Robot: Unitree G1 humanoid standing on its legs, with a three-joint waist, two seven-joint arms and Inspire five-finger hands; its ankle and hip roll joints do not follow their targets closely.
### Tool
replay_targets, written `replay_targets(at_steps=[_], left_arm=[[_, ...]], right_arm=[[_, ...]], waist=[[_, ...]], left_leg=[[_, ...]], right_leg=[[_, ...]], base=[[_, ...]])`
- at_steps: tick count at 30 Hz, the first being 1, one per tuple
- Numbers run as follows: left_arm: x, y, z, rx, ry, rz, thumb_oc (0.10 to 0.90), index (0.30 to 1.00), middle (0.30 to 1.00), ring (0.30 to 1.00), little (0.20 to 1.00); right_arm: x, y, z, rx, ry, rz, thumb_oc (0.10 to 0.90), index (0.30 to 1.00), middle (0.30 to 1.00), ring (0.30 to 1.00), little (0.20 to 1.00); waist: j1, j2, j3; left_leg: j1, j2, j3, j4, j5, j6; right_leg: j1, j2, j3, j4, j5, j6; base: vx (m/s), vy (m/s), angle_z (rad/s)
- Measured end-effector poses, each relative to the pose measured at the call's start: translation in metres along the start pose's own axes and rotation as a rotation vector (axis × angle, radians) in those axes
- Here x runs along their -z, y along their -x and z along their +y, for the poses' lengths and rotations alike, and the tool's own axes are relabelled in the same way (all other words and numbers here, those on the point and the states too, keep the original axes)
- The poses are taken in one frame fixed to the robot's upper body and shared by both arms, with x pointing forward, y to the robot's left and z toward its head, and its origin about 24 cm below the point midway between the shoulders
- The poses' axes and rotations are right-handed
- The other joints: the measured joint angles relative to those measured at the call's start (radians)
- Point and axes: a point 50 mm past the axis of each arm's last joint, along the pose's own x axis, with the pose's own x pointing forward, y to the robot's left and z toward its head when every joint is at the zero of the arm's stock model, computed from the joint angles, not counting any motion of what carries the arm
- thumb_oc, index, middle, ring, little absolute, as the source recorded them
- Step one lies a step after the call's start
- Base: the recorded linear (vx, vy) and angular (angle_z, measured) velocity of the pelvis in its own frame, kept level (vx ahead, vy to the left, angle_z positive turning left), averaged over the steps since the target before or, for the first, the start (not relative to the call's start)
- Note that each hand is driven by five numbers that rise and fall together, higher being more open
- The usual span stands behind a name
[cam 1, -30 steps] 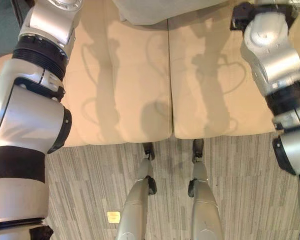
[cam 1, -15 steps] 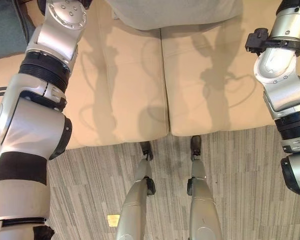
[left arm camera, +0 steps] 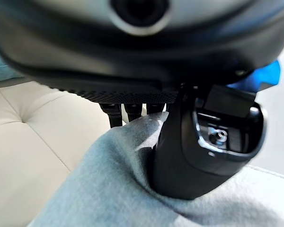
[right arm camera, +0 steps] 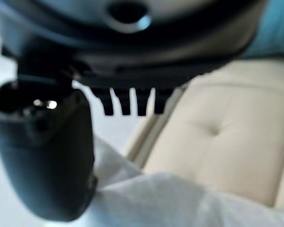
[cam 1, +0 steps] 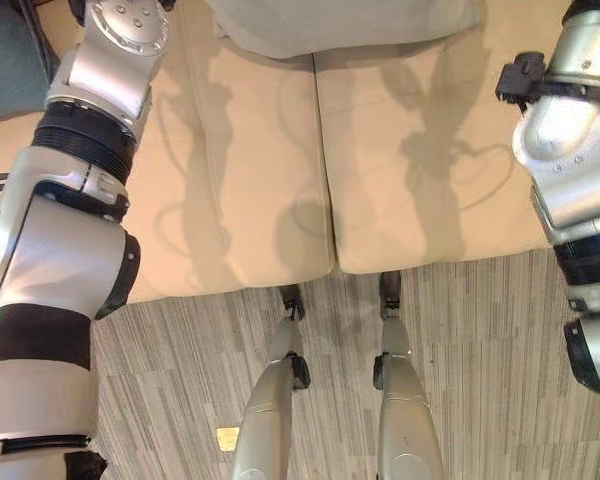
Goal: Pick up all the scattered cushions and arrange them neatly on the sofa.
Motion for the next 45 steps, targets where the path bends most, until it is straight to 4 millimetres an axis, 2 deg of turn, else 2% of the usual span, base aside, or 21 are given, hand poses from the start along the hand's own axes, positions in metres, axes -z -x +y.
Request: replay_targets(at_steps=[1, 3, 7, 10, 12, 14, 17, 21, 23, 26, 30, 33, 38, 45], left_arm=[[0.000, -0.001, 0.001, -0.006, 0.003, 0.002, 0.800, 0.900, 0.900, 0.900, 0.900], [-0.001, -0.001, 0.002, -0.007, -0.010, -0.014, 0.800, 0.900, 0.900, 0.900, 0.900], [0.004, -0.004, 0.011, -0.025, -0.055, -0.019, 0.800, 0.900, 0.900, 0.900, 0.900], [0.007, -0.005, 0.017, -0.040, -0.079, -0.022, 0.800, 0.900, 0.900, 0.900, 0.900], [0.010, -0.007, 0.023, -0.063, -0.107, -0.023, 0.800, 0.900, 0.900, 0.900, 0.900], [0.013, -0.007, 0.025, -0.073, -0.114, -0.014, 0.800, 0.900, 0.900, 0.900, 0.900], [0.016, -0.008, 0.029, -0.082, -0.127, -0.005, 0.800, 0.900, 0.900, 0.900, 0.900], [0.018, -0.007, 0.027, -0.061, -0.145, 0.010, 0.800, 0.900, 0.900, 0.900, 0.900], [0.018, -0.007, 0.026, -0.047, -0.145, 0.011, 0.800, 0.900, 0.900, 0.900, 0.900], [0.017, -0.006, 0.022, -0.036, -0.138, 0.011, 0.800, 0.900, 0.900, 0.900, 0.900], [0.017, -0.003, 0.015, -0.006, -0.124, 0.017, 0.800, 0.900, 0.900, 0.900, 0.900], [0.013, 0.003, 0.000, 0.039, -0.099, 0.015, 0.800, 0.900, 0.900, 0.900, 0.900], [0.009, 0.009, -0.014, 0.081, -0.078, 0.016, 0.800, 0.900, 0.900, 0.900, 0.900], [0.006, 0.015, -0.027, 0.114, -0.059, 0.015, 0.800, 0.900, 0.900, 0.900, 0.900]], right_arm=[[-0.004, 0.004, -0.003, 0.003, -0.010, -0.029, 0.800, 0.900, 0.900, 0.900, 0.900], [-0.012, 0.013, -0.024, 0.058, 0.014, -0.097, 0.800, 0.900, 0.900, 0.900, 0.900], [-0.010, 0.022, -0.066, 0.197, 0.137, -0.158, 0.800, 0.900, 0.900, 0.900, 0.900], [-0.004, 0.030, -0.083, 0.251, 0.197, -0.144, 0.800, 0.900, 0.900, 0.900, 0.900], [0.003, 0.041, -0.086, 0.230, 0.225, -0.109, 0.800, 0.900, 0.900, 0.900, 0.900], [0.008, 0.049, -0.082, 0.195, 0.219, -0.077, 0.800, 0.900, 0.900, 0.900, 0.900], [0.011, 0.065, -0.065, 0.051, 0.131, -0.017, 0.800, 0.900, 0.900, 0.900, 0.900], [0.015, 0.123, -0.019, -0.465, -0.015, 0.141, 0.800, 0.900, 0.900, 0.900, 0.900], [0.015, 0.143, -0.005, -0.608, -0.049, 0.181, 0.800, 0.900, 0.900, 0.900, 0.900], [0.011, 0.153, 0.010, -0.708, -0.091, 0.182, 0.800, 0.900, 0.900, 0.900, 0.900], [0.005, 0.150, 0.025, -0.778, -0.095, 0.124, 0.800, 0.900, 0.900, 0.900, 0.900], [0.001, 0.141, 0.044, -0.813, -0.067, 0.045, 0.800, 0.900, 0.900, 0.900, 0.900], [-0.018, 0.105, 0.067, -0.661, -0.105, -0.062, 0.800, 0.900, 0.900, 0.900, 0.900], [-0.041, 0.044, 0.056, -0.392, -0.134, -0.195, 0.800, 0.900, 0.900, 0.900, 0.900]], waist=[[-0.005, -0.004, 0.002], [-0.013, -0.012, 0.008], [-0.034, -0.020, 0.012], [-0.045, -0.020, 0.012], [-0.057, -0.020, 0.012], [-0.063, -0.020, 0.012], [-0.074, -0.020, 0.012], [-0.076, -0.022, 0.013], [-0.075, -0.022, 0.013], [-0.073, -0.022, 0.013], [-0.065, -0.022, 0.013], [-0.040, -0.022, 0.013], [-0.018, -0.021, 0.013], [0.006, -0.022, 0.013]], left_leg=[[0.000, 0.000, 0.000, 0.000, 0.000, 0.000], [0.000, 0.000, 0.000, 0.000, 0.000, 0.000], [0.000, -0.001, 0.000, 0.000, -0.001, -0.001], [0.000, 0.000, 0.005, 0.000, -0.002, -0.001], [0.000, 0.000, 0.006, 0.000, -0.002, -0.001], [0.003, 0.001, 0.010, 0.000, -0.002, -0.001], [0.009, 0.004, 0.014, 0.000, -0.001, -0.001], [0.033, 0.007, 0.013, 0.000, -0.001, -0.001], [0.039, 0.007, 0.013, 0.000, -0.002, -0.001], [0.039, 0.005, 0.006, 0.000, -0.002, -0.001], [0.047, 0.004, 0.004, 0.000, -0.001, -0.001], [0.067, 0.005, 0.004, 0.000, -0.002, -0.002], [0.083, 0.004, 0.000, 0.000, -0.001, -0.001], [0.093, 0.003, -0.002, 0.000, -0.001, -0.001]], right_leg=[[0.000, 0.000, 0.000, 0.000, 0.000, 0.000], [0.000, 0.000, -0.001, 0.000, 0.000, 0.000], [0.001, -0.001, 0.002, 0.000, 0.000, 0.000], [-0.002, -0.001, 0.013, 0.000, 0.000, 0.000], [-0.004, -0.001, 0.018, 0.000, 0.000, 0.000], [-0.005, 0.000, 0.021, 0.000, 0.001, 0.000], [0.000, 0.002, 0.021, 0.000, 0.001, -0.001], [0.024, 0.005, 0.019, 0.000, 0.001, -0.001], [0.031, 0.005, 0.019, 0.000, 0.001, -0.001], [0.033, 0.004, 0.019, 0.000, 0.001, -0.001], [0.042, 0.003, 0.018, 0.000, 0.002, -0.002], [0.061, 0.004, 0.019, 0.000, 0.001, -0.002], [0.082, 0.003, 0.010, 0.000, 0.001, -0.002], [0.095, 0.003, 0.009, 0.000, 0.001, -0.002]], base=[[0.00, 0.000, 0.00], [0.00, 0.000, 0.00], [0.00, 0.000, 0.00], [0.00, 0.001, -0.05], [-0.01, 0.000, -0.06], [-0.01, -0.024, -0.05], [-0.03, -0.039, -0.02], [-0.01, -0.009, 0.00], [-0.04, -0.043, 0.01], [-0.01, -0.012, 0.00], [0.00, -0.008, 0.01], [0.00, 0.000, 0.00], [0.00, 0.008, 0.04], [0.00, 0.001, 0.00]])
